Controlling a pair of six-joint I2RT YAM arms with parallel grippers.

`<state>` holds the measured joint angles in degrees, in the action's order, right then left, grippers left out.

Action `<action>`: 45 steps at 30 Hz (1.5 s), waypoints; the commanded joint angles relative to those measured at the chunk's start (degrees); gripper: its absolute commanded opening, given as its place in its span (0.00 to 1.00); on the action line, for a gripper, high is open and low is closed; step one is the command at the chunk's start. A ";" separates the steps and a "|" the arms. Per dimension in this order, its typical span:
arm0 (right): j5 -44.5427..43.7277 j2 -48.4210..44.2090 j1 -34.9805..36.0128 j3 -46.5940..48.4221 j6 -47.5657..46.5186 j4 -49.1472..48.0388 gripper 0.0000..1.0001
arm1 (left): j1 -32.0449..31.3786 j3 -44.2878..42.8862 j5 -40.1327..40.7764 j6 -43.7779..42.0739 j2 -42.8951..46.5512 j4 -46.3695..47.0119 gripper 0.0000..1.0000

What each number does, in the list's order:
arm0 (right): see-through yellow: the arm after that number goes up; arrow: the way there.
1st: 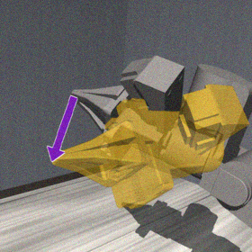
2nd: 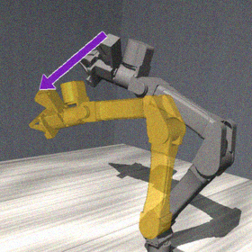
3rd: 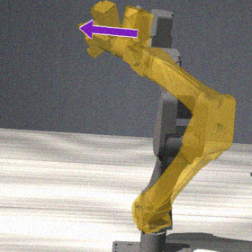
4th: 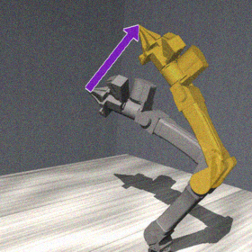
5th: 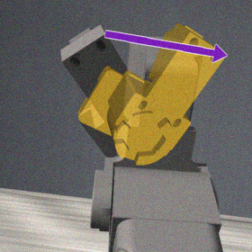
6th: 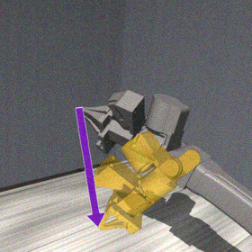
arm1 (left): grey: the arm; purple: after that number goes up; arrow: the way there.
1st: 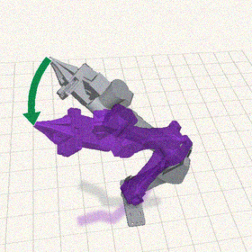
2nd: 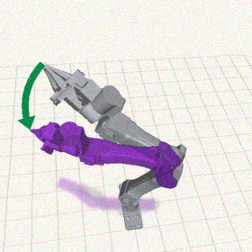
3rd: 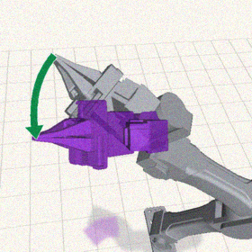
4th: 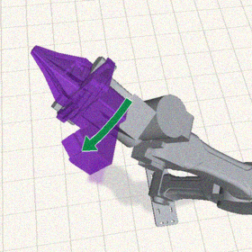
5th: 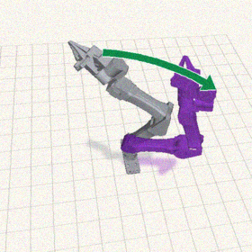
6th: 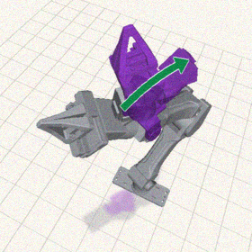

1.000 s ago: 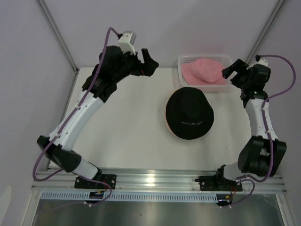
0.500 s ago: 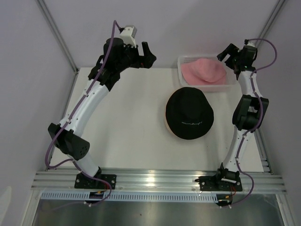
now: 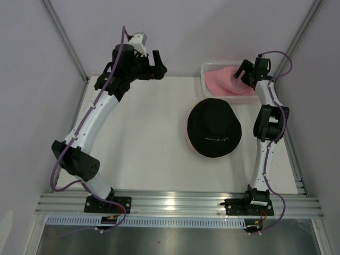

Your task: Stack the hats

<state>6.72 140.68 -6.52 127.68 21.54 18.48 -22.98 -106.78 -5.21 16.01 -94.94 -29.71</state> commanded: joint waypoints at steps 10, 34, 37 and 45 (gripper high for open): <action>7.50 -0.49 0.81 0.47 7.97 -7.29 0.96 | 3.38 0.44 -7.27 4.12 0.54 -0.08 1.00; -13.31 -3.13 9.25 3.89 -7.20 1.99 0.06 | 4.44 2.63 -6.92 1.39 2.47 -1.49 1.00; -12.79 -3.22 9.25 8.10 -8.18 3.40 0.00 | 4.61 2.46 -6.65 1.04 2.30 -1.05 0.99; -3.57 -12.78 9.42 14.88 -8.27 3.67 0.00 | 4.61 -7.01 -8.85 -1.42 -2.18 -4.38 1.00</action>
<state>-0.95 137.40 2.68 138.15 14.48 23.11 -18.92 -107.26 -12.47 16.49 -95.92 -33.43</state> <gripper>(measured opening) 0.011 0.994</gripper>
